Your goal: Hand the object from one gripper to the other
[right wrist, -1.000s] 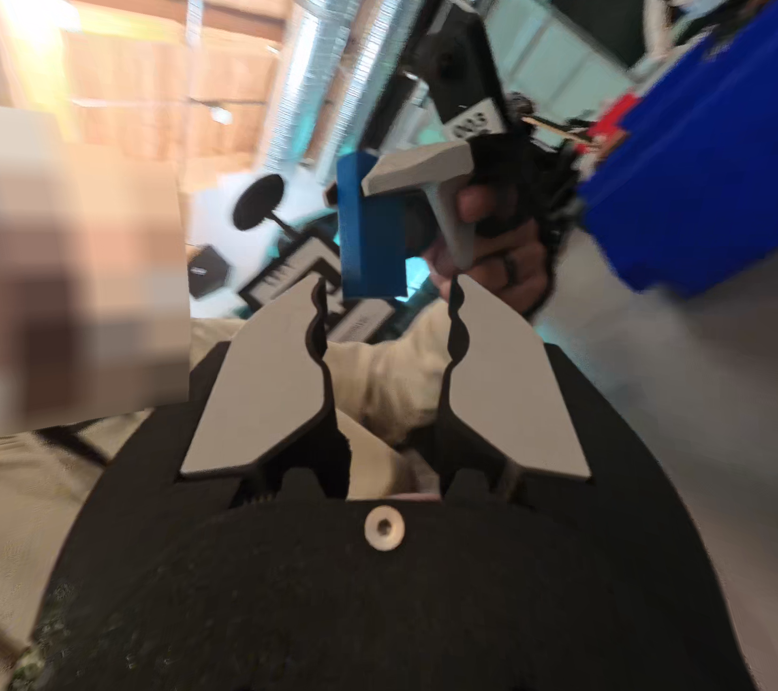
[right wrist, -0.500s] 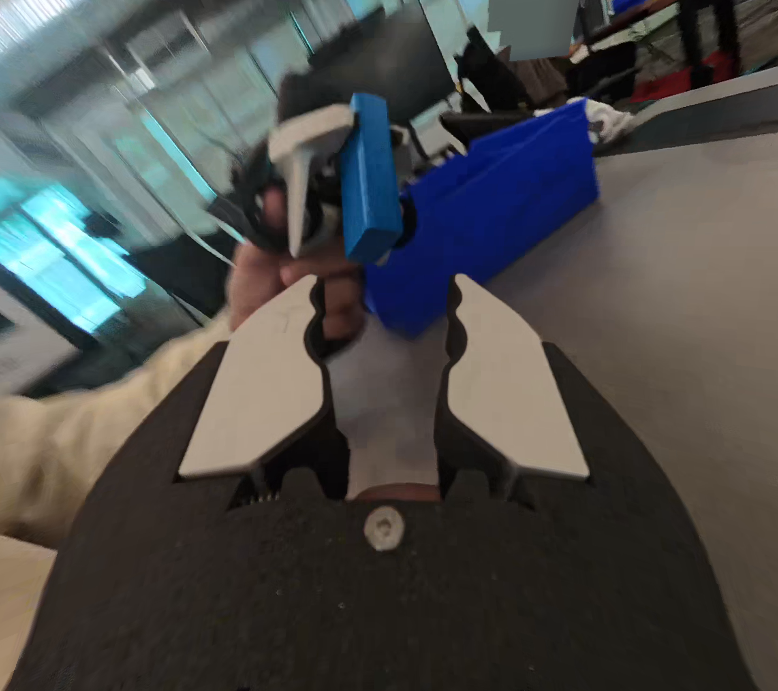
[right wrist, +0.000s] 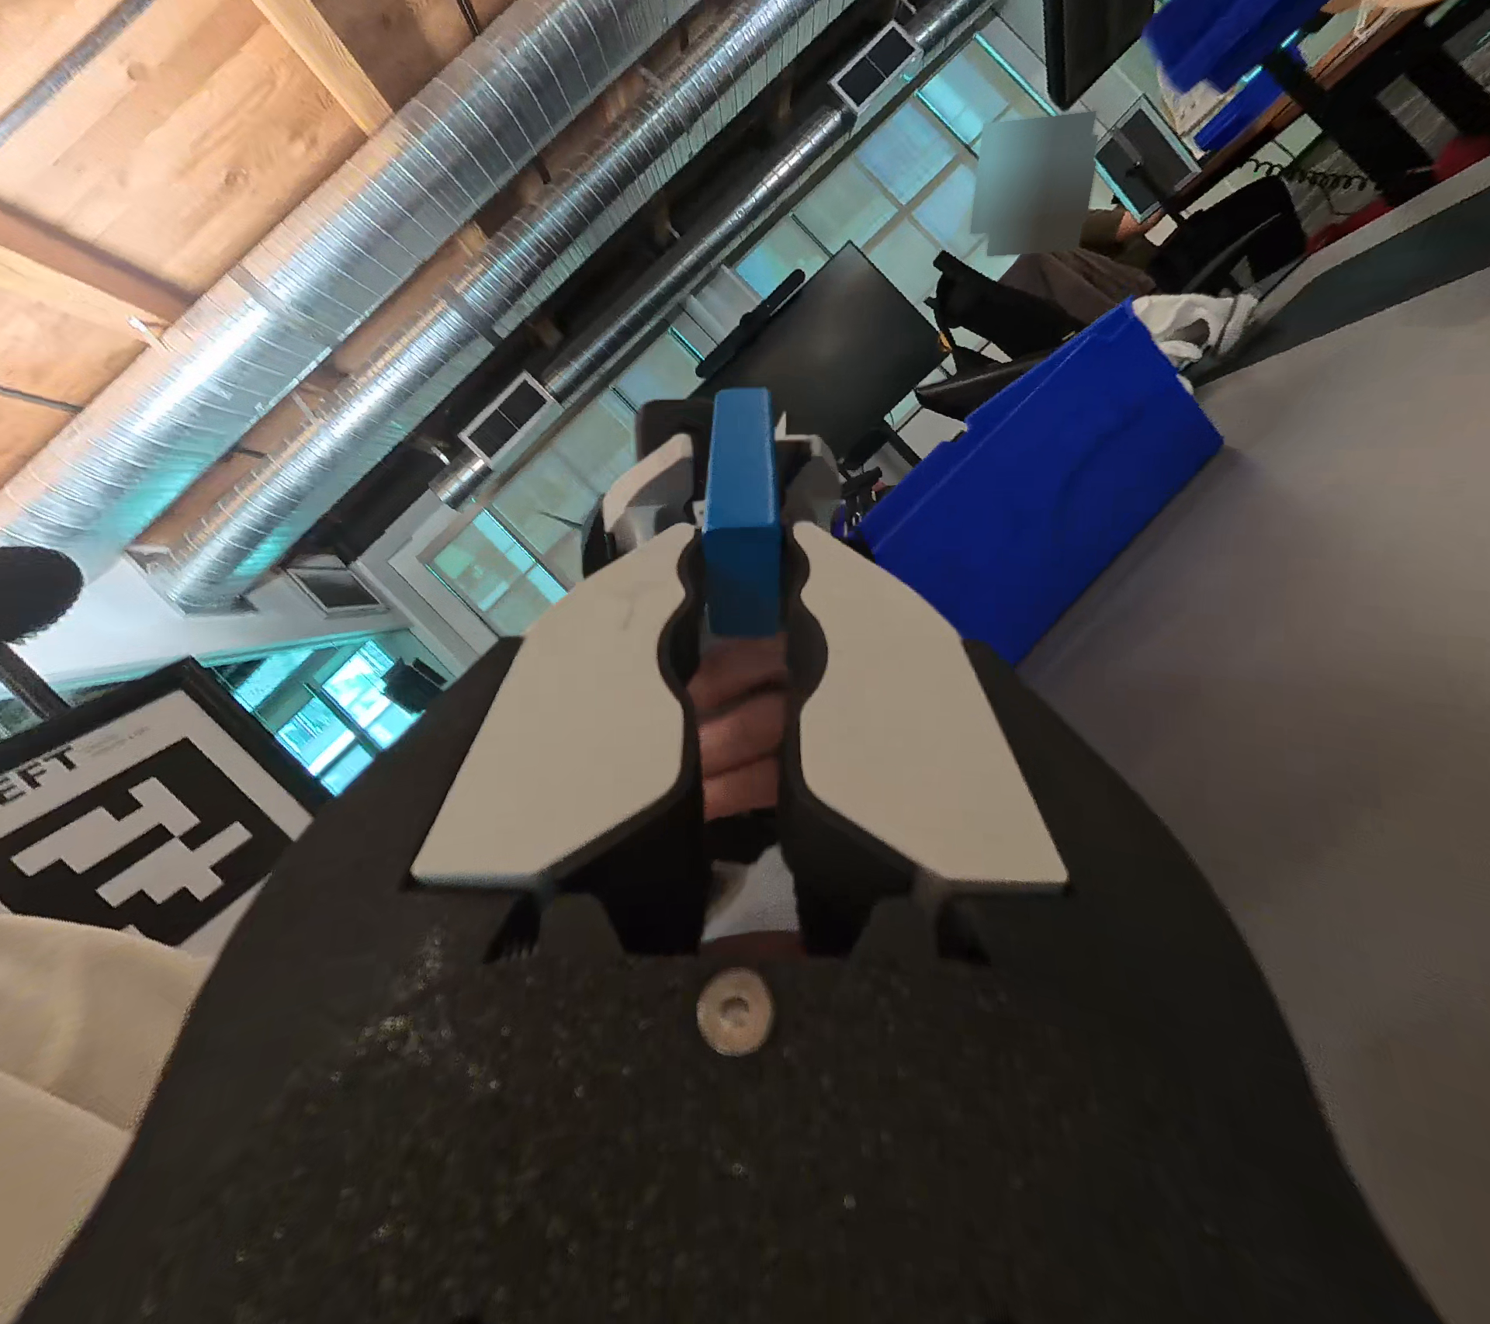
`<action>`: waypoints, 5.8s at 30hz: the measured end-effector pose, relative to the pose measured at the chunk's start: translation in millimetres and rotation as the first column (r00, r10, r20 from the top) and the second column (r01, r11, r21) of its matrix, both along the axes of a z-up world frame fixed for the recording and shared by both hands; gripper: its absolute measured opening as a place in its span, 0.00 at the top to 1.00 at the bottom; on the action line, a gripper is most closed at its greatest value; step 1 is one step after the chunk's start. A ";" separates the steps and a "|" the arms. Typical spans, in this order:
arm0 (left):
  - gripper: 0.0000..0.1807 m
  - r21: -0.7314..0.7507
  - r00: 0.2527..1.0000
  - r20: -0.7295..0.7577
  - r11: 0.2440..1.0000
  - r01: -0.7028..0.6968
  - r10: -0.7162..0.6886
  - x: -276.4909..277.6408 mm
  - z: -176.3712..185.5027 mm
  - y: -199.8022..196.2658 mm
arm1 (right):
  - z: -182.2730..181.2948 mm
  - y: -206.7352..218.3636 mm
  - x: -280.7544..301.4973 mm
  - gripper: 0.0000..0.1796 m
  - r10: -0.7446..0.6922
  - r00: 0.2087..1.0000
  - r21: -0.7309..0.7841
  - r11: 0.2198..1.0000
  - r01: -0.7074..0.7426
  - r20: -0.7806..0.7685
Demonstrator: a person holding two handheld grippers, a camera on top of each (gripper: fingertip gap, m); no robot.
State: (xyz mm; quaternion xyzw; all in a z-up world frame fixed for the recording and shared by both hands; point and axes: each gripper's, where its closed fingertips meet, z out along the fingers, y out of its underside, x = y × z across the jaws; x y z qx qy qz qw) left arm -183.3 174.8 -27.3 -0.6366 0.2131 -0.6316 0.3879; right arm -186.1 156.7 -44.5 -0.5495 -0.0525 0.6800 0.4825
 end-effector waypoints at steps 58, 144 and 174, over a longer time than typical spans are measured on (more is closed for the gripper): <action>0.81 0.201 0.710 -0.703 0.969 0.143 0.041 -3.5 -66.9 -14.4 | -56.8 10.0 6.6 0.78 -0.879 -0.016 0.808 0.446 -0.385 0.477; 0.68 0.260 0.701 -0.443 0.828 -0.496 0.559 -134.3 -33.6 -16.1 | -57.2 -9.1 102.5 0.87 -0.468 0.407 0.408 0.883 0.231 0.784; 0.93 0.249 0.023 -0.847 0.435 -0.865 0.530 -316.7 -92.1 128.3 | -81.4 1.4 120.1 0.87 -0.266 0.619 0.109 0.954 0.280 0.739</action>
